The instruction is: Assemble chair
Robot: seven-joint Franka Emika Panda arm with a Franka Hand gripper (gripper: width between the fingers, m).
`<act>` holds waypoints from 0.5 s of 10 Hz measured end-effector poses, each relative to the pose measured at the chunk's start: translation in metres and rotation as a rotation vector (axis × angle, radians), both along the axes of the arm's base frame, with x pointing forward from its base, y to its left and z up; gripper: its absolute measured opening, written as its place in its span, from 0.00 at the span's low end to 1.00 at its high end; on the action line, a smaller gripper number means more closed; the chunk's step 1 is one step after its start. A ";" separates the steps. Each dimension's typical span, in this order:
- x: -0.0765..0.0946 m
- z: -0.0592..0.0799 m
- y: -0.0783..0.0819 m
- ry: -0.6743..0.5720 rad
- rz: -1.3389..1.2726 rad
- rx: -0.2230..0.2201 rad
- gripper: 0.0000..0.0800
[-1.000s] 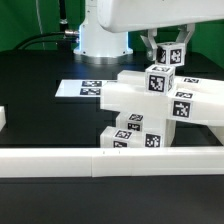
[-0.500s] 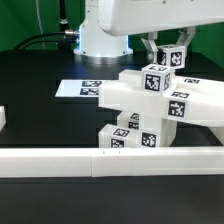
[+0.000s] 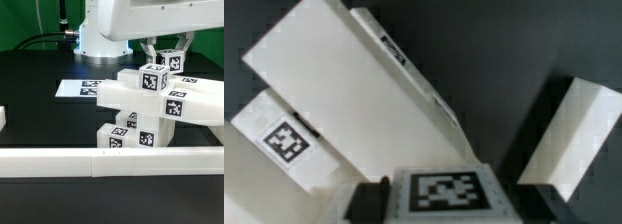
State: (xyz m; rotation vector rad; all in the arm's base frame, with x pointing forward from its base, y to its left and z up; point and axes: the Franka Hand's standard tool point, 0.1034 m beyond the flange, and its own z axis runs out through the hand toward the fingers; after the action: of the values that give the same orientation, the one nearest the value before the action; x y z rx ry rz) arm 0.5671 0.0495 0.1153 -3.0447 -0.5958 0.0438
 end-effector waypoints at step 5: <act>0.003 0.000 -0.003 -0.017 0.001 -0.002 0.36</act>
Offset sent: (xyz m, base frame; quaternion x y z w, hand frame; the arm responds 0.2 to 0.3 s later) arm 0.0000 0.0000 0.0000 0.0000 0.0000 0.0000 1.0000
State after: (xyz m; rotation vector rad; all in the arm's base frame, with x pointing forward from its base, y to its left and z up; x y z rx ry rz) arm 0.5701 0.0464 0.1154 -3.0504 -0.5983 0.0182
